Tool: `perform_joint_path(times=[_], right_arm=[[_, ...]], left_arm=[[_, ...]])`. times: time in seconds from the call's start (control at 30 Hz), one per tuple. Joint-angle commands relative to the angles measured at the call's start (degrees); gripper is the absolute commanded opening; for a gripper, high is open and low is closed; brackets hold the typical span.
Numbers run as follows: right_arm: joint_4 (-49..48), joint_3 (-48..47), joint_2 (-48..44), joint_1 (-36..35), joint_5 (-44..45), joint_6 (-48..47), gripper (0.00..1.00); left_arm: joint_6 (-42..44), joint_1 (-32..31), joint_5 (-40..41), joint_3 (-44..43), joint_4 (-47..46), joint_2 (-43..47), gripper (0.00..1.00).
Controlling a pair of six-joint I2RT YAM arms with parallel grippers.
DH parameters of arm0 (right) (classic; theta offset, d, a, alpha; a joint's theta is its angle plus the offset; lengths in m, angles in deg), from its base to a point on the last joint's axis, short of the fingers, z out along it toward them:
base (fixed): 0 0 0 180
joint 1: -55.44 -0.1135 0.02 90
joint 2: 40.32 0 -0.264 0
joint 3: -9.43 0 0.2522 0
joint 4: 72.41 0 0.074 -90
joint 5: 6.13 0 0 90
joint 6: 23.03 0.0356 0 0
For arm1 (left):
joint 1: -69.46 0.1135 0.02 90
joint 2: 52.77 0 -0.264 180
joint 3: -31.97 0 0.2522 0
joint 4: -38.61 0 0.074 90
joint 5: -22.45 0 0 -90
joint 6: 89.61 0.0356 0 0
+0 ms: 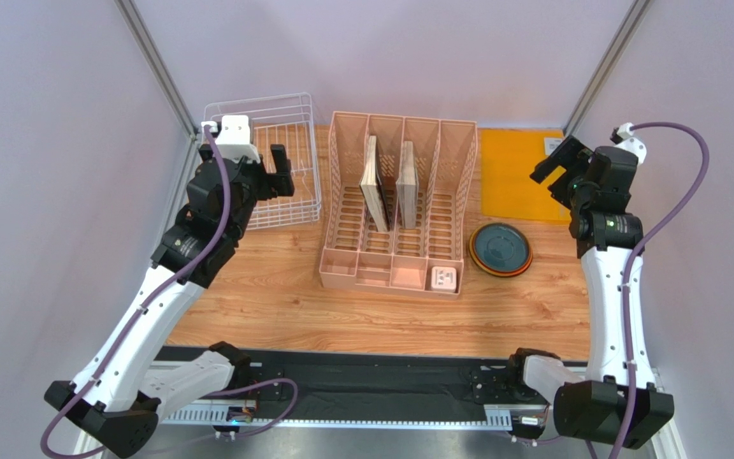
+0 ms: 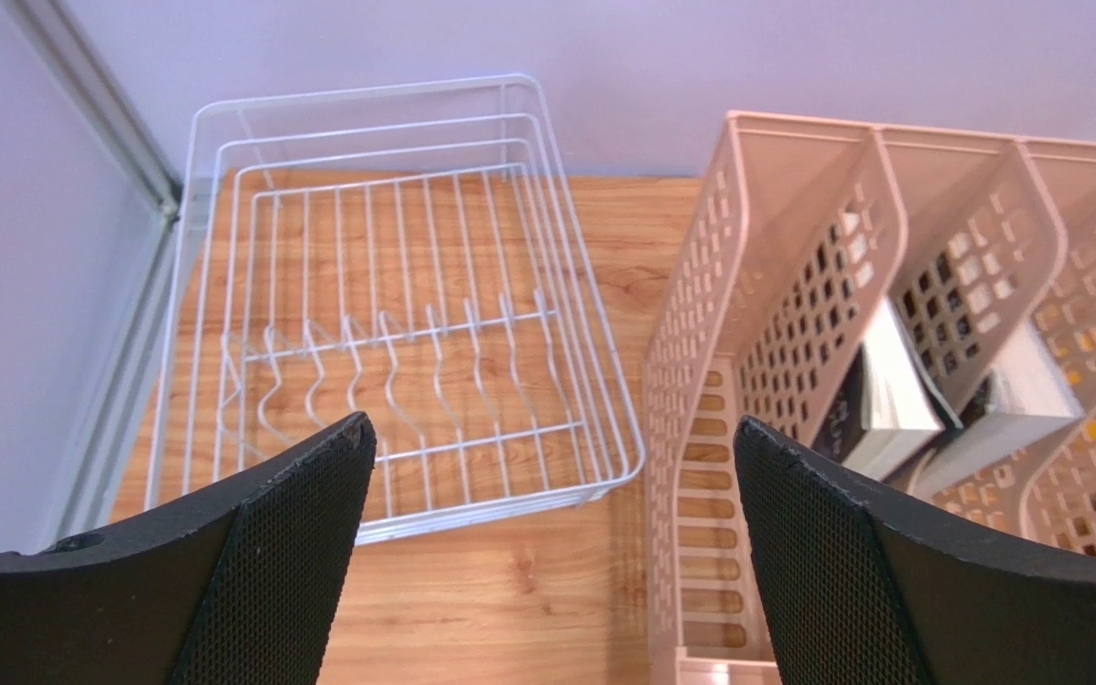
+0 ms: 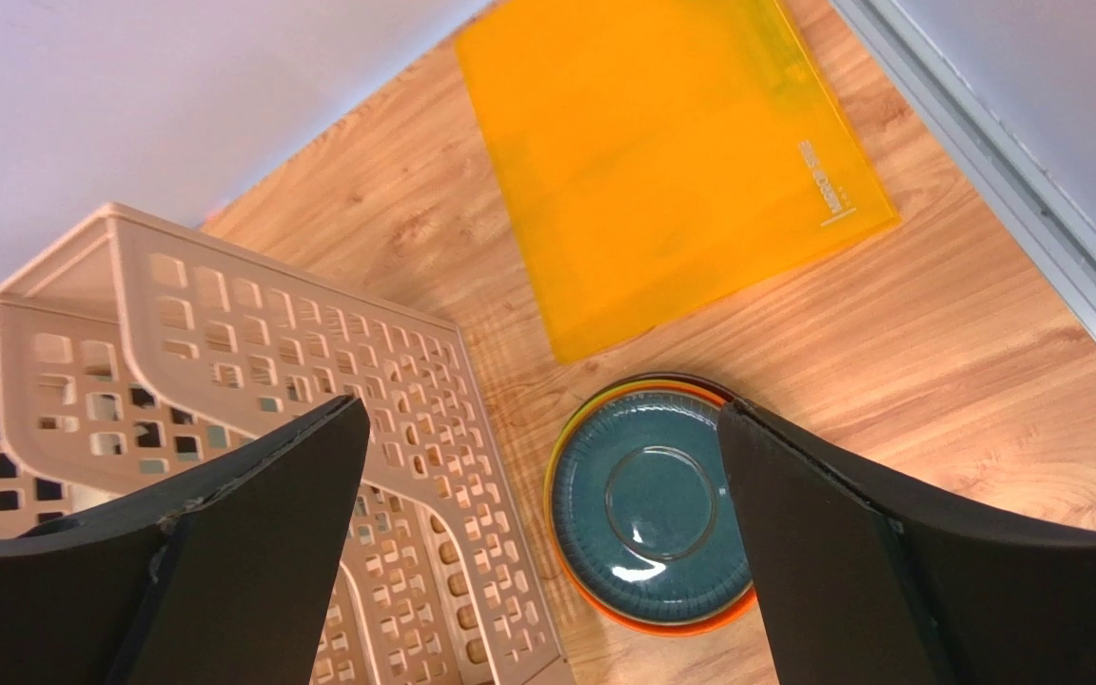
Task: Unload the plates from the dish rack
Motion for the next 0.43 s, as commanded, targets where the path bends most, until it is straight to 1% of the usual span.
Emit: perform_joint_path(times=[0.0, 0.2, 0.3, 0.4], right_arm=[[-1.72, 0.15, 2.00, -0.53, -0.10, 0.08, 1.00], [-1.72, 0.32, 3.06, -0.62, 1.92, -1.32, 1.00], [-1.54, 0.50, 3.67, -0.62, 2.97, -1.94, 1.00], [-1.54, 0.41, 4.12, -0.62, 2.89, -1.94, 1.00]], left_arm=[[2.59, 2.32, 2.02, -0.49, 1.25, -0.03, 1.00], [1.71, 5.13, 1.50, 0.30, 1.42, -1.69, 1.00], [0.31, 6.97, -0.25, 0.48, 1.42, -3.44, 1.00], [-0.22, 7.42, -1.49, -0.14, 1.42, -4.33, 1.00]])
